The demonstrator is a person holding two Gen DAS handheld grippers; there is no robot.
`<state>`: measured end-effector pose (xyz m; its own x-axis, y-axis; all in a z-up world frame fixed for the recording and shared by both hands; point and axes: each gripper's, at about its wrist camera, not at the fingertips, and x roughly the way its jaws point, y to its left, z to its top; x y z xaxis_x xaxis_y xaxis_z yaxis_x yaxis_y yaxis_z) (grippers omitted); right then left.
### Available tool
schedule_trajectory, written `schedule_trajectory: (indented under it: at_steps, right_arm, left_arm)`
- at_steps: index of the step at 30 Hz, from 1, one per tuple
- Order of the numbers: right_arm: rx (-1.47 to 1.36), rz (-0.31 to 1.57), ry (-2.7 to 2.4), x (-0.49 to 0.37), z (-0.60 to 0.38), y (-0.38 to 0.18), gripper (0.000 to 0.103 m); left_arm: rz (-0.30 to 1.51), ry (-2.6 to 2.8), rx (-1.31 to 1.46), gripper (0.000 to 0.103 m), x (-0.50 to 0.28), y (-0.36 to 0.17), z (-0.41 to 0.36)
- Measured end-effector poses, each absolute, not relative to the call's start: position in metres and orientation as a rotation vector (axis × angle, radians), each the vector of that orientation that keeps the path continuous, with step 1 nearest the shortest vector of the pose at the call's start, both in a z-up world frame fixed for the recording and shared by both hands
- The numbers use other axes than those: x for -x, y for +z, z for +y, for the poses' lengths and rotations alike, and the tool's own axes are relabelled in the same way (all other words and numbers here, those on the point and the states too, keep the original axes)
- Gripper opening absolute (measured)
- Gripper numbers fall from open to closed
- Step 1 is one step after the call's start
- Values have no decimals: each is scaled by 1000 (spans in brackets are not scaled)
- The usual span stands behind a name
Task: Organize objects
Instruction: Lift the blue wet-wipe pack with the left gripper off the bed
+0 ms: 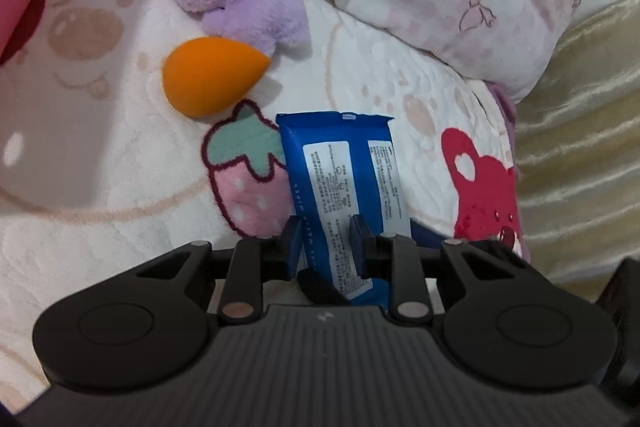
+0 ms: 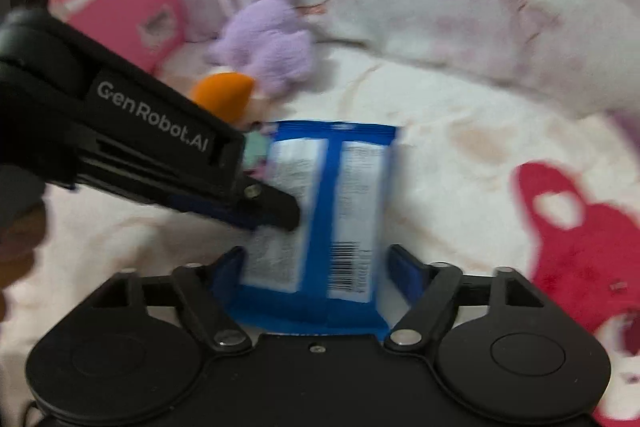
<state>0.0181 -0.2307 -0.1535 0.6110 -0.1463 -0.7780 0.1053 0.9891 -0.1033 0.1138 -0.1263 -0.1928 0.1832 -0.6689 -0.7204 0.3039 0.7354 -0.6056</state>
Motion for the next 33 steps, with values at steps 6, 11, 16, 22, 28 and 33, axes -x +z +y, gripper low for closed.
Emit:
schedule_trajectory:
  at_steps: [6,11,16,22,28,33]
  right_arm:
    - [-23,893,-105,-20,-244,-148,69]
    - [-82,890,-89,-17,-249,-151,59]
    - [-107,865,-73,-11,-247,-151,58]
    - [-151,865,-38,3,-246,-144,58]
    - [-209,857,-9,12,-240,-135,58]
    - [-202,862,0,10,-219,-130,58]
  left_arm:
    - [1193,-738,347,24,-112,-189,-129]
    - [1177,-732,325,24,-109,-190,-136]
    - [1176,-727,370,24,-106,-188,-136]
    - [1162,-736,341,24,-91,-180,-135]
    - [1166,-743,297,28,-83,-169,-127]
    - [1141,-742,236,29,-76,-150,-119]
